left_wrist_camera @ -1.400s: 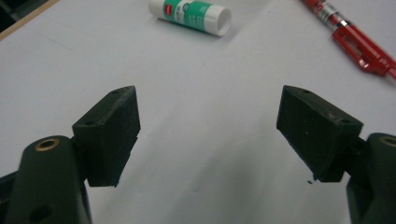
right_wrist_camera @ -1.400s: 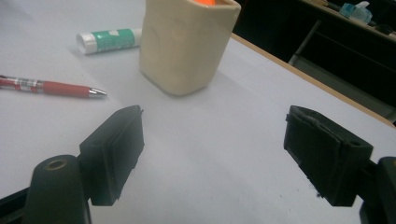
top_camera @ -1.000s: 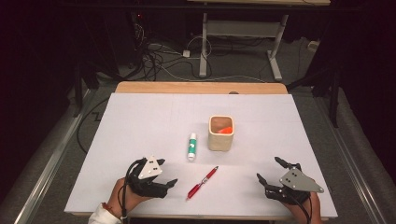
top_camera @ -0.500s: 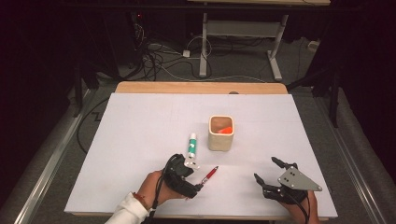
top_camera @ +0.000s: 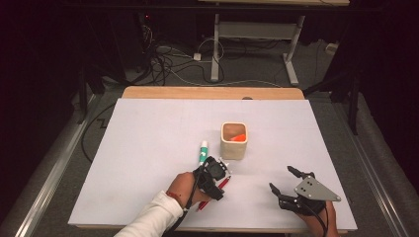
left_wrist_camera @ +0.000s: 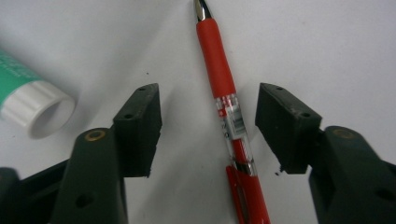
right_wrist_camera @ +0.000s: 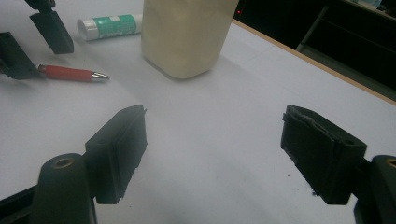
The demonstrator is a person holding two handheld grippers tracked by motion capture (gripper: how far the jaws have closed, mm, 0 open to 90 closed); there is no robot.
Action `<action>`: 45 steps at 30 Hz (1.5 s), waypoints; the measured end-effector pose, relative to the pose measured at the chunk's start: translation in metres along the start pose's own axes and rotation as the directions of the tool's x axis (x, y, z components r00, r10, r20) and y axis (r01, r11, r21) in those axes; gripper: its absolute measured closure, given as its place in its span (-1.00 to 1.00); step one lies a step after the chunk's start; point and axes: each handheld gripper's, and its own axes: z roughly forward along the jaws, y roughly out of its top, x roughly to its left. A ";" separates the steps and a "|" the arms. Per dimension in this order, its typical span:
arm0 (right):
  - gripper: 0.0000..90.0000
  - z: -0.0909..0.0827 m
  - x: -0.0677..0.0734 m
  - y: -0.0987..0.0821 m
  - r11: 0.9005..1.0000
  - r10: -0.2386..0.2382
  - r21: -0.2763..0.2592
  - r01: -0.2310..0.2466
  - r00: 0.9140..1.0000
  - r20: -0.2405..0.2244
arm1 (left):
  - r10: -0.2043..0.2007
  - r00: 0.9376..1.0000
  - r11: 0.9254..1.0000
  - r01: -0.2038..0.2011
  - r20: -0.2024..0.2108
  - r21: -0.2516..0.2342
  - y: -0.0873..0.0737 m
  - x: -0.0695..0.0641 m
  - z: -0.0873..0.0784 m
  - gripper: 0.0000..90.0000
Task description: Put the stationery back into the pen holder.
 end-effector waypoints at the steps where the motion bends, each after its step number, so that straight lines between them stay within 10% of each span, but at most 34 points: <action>1: -0.49 0.000 0.000 0.000 1.000 -0.003 0.003 0.003 1.000 0.003 | -0.001 1.000 1.000 0.001 0.006 0.009 0.002 0.001 0.000 -0.01; 14: -0.47 0.003 -0.001 -0.002 1.000 0.006 0.013 -0.005 1.000 -0.013 | -0.019 1.000 0.999 0.018 0.023 0.039 0.010 0.014 -0.002 0.68; 29: -0.46 0.001 -0.004 -0.002 1.000 0.016 -0.004 -0.016 1.000 -0.009 | 0.011 1.000 0.994 -0.013 -0.018 -0.106 -0.003 0.012 -0.015 0.70; 37: -0.46 0.001 -0.004 -0.001 1.000 0.017 -0.015 -0.017 1.000 -0.006 | 0.006 0.998 0.970 -0.020 -0.056 -0.243 -0.012 0.016 -0.037 0.70; 45: -0.46 -0.001 -0.004 -0.001 0.999 0.018 -0.033 -0.018 1.000 0.001 | -0.018 0.996 0.926 -0.017 -0.090 -0.376 -0.023 0.028 -0.063 0.70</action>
